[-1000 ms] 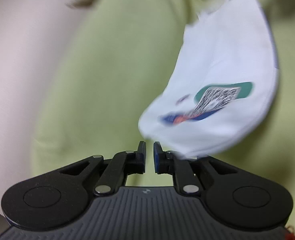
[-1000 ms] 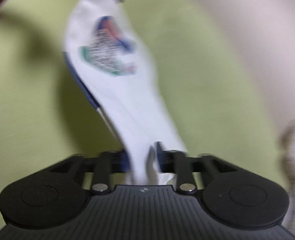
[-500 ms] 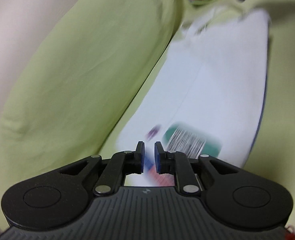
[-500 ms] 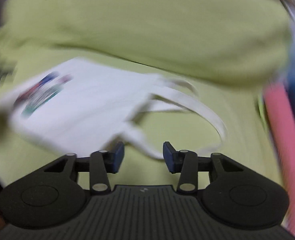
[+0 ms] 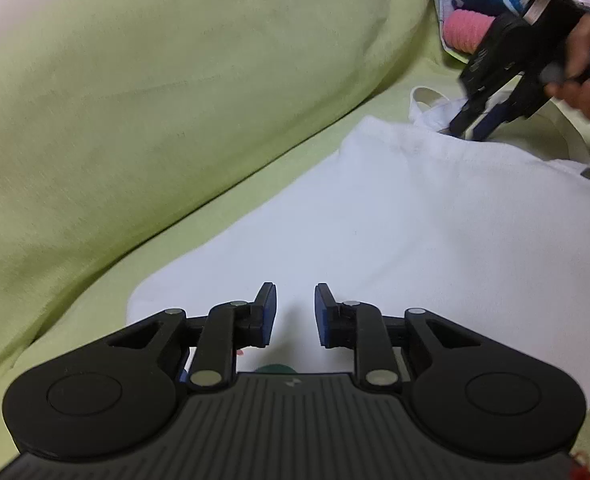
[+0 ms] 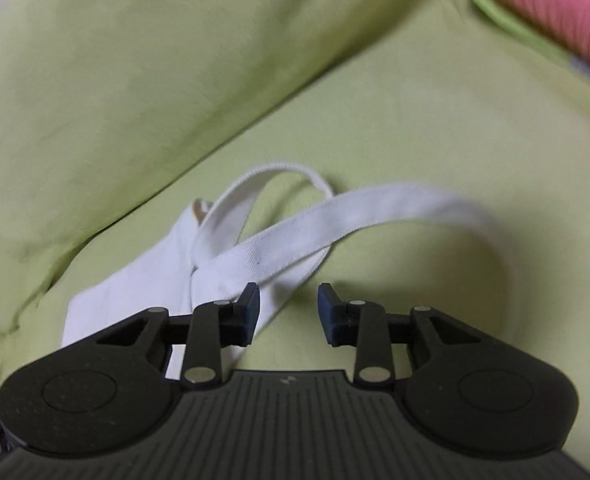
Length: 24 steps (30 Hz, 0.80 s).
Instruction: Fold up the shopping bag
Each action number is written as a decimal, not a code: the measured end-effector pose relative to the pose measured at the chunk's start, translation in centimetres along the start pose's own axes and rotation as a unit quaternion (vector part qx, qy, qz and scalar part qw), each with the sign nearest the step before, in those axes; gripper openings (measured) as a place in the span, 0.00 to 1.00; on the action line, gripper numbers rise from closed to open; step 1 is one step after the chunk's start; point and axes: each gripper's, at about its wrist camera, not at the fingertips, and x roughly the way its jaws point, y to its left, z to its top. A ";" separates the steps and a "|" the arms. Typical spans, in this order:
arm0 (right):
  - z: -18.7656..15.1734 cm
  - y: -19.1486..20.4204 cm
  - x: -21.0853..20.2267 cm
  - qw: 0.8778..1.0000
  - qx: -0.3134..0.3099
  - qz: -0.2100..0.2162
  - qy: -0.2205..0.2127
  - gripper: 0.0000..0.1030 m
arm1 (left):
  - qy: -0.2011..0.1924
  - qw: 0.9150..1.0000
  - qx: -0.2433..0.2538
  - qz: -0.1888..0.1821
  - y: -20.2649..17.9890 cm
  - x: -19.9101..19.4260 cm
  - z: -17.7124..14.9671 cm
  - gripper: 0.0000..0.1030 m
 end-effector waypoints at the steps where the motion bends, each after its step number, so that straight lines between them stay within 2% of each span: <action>1: -0.2 0.0 0.9 1.000 0.012 -0.001 -0.011 0.26 | 0.002 1.000 -0.002 -0.001 0.1 -0.1 -0.1 0.26; 2: -0.2 0.0 1.0 0.999 0.028 0.008 -0.028 0.27 | 0.005 1.000 -0.003 -0.002 0.1 -0.1 -0.3 0.26; 5: -0.1 -0.3 1.7 0.995 0.085 0.034 -0.042 0.27 | 0.012 1.000 -0.005 -0.003 0.0 0.0 -0.8 0.26; 7: -0.1 0.3 2.3 0.996 0.072 0.032 -0.040 0.25 | 0.018 1.000 -0.005 -0.002 -0.2 0.0 -1.0 0.27; 8: 0.0 0.9 2.6 0.998 0.051 0.022 -0.036 0.11 | 0.019 1.000 -0.003 -0.001 -0.4 0.0 -1.1 0.27; 10: 0.1 2.2 3.0 1.000 0.006 0.001 -0.029 0.05 | 0.020 1.000 0.003 0.001 -0.8 -0.3 -1.2 0.27; 11: 0.1 3.0 2.8 0.999 -0.022 -0.023 -0.034 0.04 | 0.018 1.000 0.006 0.000 -0.9 -0.6 -1.3 0.27; 13: 0.0 4.8 1.7 0.988 -0.096 -0.105 -0.061 0.02 | 0.012 1.000 0.009 -0.006 -1.0 -1.3 -1.4 0.27; 15: -0.3 6.1 0.1 0.961 -0.181 -0.188 -0.087 0.02 | 0.010 1.000 0.011 -0.011 -1.1 -1.8 -1.3 0.27; 17: -0.6 6.6 -1.9 0.926 -0.249 -0.266 -0.100 0.02 | 0.007 1.000 0.013 -0.011 -1.3 -2.1 -1.1 0.27; 18: -0.8 6.7 -2.8 0.900 -0.287 -0.313 -0.101 0.01 | 0.006 1.000 0.014 -0.012 -1.5 -2.3 -1.1 0.27; 20: -1.8 6.5 -3.5 0.834 -0.378 -0.392 -0.087 0.00 | 0.003 1.000 0.016 -0.015 -1.9 -2.7 -1.0 0.27; 22: -3.1 6.0 -3.6 0.799 -0.439 -0.408 -0.041 0.02 | 0.003 1.000 0.016 -0.016 -2.3 -3.1 -0.9 0.27; 23: -4.0 6.0 -3.8 0.789 -0.467 -0.399 -0.015 0.11 | 0.002 1.000 0.016 -0.017 -2.4 -3.4 -0.9 0.28; 24: -4.8 6.1 -4.1 0.784 -0.489 -0.383 0.010 0.20 | 0.002 1.000 0.016 -0.018 -2.5 -3.7 -1.0 0.29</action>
